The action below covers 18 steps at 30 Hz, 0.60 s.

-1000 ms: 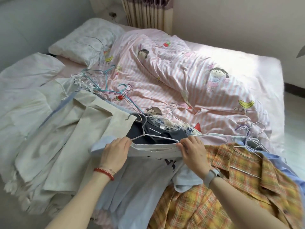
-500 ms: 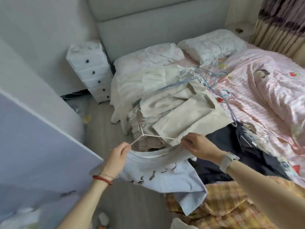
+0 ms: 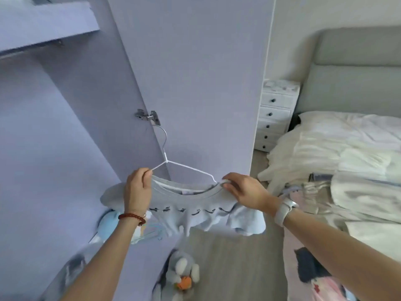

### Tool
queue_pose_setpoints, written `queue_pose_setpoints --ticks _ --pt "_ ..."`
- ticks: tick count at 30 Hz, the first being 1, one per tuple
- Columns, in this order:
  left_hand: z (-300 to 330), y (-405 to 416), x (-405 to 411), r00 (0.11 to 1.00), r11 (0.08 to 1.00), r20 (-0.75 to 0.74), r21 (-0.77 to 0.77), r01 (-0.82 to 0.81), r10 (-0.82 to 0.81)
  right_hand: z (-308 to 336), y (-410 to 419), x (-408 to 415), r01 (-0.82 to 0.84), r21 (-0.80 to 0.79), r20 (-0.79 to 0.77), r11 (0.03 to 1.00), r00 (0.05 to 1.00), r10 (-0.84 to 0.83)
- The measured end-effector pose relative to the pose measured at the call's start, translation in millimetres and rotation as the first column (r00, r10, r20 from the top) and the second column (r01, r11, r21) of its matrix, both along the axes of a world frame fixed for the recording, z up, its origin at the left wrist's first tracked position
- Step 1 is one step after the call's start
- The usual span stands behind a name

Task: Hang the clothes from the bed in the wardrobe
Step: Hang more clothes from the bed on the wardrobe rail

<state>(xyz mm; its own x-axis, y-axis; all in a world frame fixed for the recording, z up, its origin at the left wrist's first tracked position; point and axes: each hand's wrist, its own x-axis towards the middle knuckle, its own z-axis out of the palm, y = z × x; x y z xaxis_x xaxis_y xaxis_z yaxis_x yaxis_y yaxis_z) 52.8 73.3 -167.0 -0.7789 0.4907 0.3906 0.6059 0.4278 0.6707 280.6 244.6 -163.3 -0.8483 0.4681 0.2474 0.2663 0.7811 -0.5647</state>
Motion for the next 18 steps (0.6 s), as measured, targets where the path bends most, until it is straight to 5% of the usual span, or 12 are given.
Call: queue_pose_setpoints --ticks 7,11,18 --pt "90 -23 -82 0.912 0.951 -0.287 -0.011 -0.309 0.293 75 -5 -134 -0.026 0.050 -0.223 0.998 0.974 0.037" --pt "131 -16 -104 0.841 0.935 -0.451 -0.032 -0.352 0.301 99 -4 -193 0.009 0.015 -0.282 1.000 0.959 -0.005" --pt "197 -5 -146 0.496 0.872 -0.814 0.024 -0.489 0.301 109 12 -296 0.004 -0.118 -0.338 0.993 0.940 -0.044"
